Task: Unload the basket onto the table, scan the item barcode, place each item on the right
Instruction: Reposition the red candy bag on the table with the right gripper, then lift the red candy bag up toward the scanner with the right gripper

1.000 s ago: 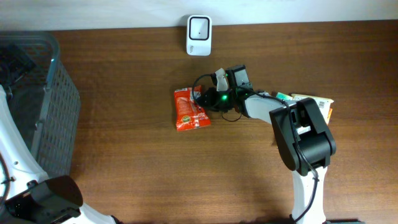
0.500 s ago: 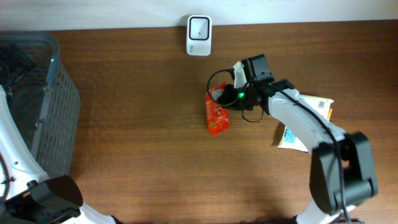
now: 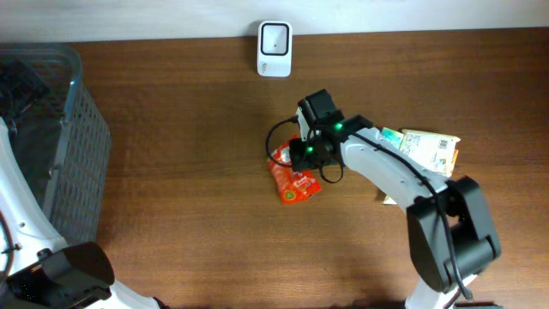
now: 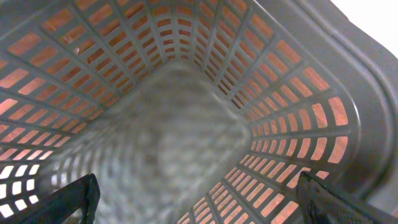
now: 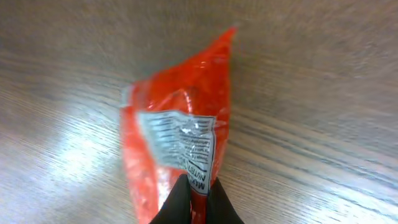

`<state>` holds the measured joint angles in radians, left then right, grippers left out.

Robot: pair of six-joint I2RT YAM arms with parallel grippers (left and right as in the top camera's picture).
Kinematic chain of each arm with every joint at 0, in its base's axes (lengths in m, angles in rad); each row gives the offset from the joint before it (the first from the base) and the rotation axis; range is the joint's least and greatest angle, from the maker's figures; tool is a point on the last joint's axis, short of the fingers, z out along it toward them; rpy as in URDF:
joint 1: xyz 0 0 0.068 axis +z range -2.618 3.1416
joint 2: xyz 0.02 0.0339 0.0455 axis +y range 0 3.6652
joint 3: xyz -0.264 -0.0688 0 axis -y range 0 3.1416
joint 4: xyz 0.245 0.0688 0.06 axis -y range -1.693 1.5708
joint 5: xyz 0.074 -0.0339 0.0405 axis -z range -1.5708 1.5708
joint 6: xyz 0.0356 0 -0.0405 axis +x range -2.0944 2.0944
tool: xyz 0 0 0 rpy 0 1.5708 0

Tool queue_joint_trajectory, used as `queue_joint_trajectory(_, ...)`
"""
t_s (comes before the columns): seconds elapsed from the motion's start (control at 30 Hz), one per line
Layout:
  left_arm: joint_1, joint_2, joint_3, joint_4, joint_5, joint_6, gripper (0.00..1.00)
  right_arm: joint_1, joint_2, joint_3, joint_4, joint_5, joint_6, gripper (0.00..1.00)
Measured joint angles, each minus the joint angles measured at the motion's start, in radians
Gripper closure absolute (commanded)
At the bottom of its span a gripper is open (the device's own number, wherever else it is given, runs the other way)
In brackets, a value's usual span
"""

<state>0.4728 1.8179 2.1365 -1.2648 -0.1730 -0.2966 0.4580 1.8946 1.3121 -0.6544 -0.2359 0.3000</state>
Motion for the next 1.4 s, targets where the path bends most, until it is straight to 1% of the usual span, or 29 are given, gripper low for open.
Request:
queue_joint_trajectory(0.07, 0.0, 0.0, 0.0, 0.0, 0.0, 0.0, 0.01, 0.014, 0.021, 0.0, 0.002, -0.002, -0.017, 0.51)
queue_joint_trajectory(0.27, 0.0, 0.0, 0.0, 0.0, 0.0, 0.0, 0.01, 0.028, 0.058, 0.023, -0.012, -0.043, -0.057, 0.5)
queue_joint_trajectory(0.33, 0.0, 0.0, 0.0, 0.0, 0.0, 0.0, 0.01, 0.025, 0.077, 0.043, -0.025, -0.056, -0.069, 0.4)
queue_joint_trajectory(0.4, 0.0, 0.0, 0.0, 0.0, 0.0, 0.0, 0.01, 0.012, 0.082, 0.052, -0.02, -0.071, -0.073, 0.32)
queue_joint_trajectory(0.53, 0.0, 0.0, 0.0, 0.0, 0.0, 0.0, 0.01, -0.089, 0.082, 0.074, -0.019, -0.172, -0.098, 0.25)
queue_joint_trajectory(0.6, 0.0, 0.0, 0.0, 0.0, 0.0, 0.0, 0.01, -0.189, 0.082, 0.079, -0.035, -0.27, -0.15, 0.23)
queue_joint_trajectory(0.67, 0.0, 0.0, 0.0, 0.0, 0.0, 0.0, 0.01, -0.285, 0.082, 0.08, -0.09, -0.36, -0.225, 0.23)
queue_joint_trajectory(0.77, 0.0, 0.0, 0.0, 0.0, 0.0, 0.0, 0.01, -0.365, 0.105, 0.085, -0.177, -0.46, -0.351, 0.23)
queue_joint_trajectory(0.93, 0.0, 0.0, 0.0, 0.0, 0.0, 0.0, 0.01, -0.344, 0.238, 0.086, -0.185, -0.589, -0.477, 0.23)
queue_joint_trajectory(0.97, 0.0, 0.0, 0.0, 0.0, 0.0, 0.0, 0.01, -0.335, 0.27, 0.087, -0.184, -0.662, -0.492, 0.23)
queue_joint_trajectory(1.03, 0.0, 0.0, 0.0, 0.0, 0.0, 0.0, 0.01, -0.304, 0.297, 0.094, -0.165, -0.725, -0.515, 0.23)
queue_joint_trajectory(1.13, 0.0, 0.0, 0.0, 0.0, 0.0, 0.0, 0.01, -0.237, 0.322, 0.102, -0.121, -0.784, -0.515, 0.23)
queue_joint_trajectory(1.2, 0.0, 0.0, 0.0, 0.0, 0.0, 0.0, 0.01, -0.19, 0.327, 0.103, -0.058, -0.795, -0.472, 0.21)
queue_joint_trajectory(1.3, 0.0, 0.0, 0.0, 0.0, 0.0, 0.0, 0.01, -0.138, 0.328, 0.108, 0.045, -0.778, -0.35, 0.18)
queue_joint_trajectory(1.33, 0.0, 0.0, 0.0, 0.0, 0.0, 0.0, 0.01, -0.136, 0.328, 0.11, 0.052, -0.774, -0.338, 0.19)
queue_joint_trajectory(1.4, 0.0, 0.0, 0.0, 0.0, 0.0, 0.0, 0.01, -0.098, 0.326, 0.122, 0.112, -0.725, -0.219, 0.24)
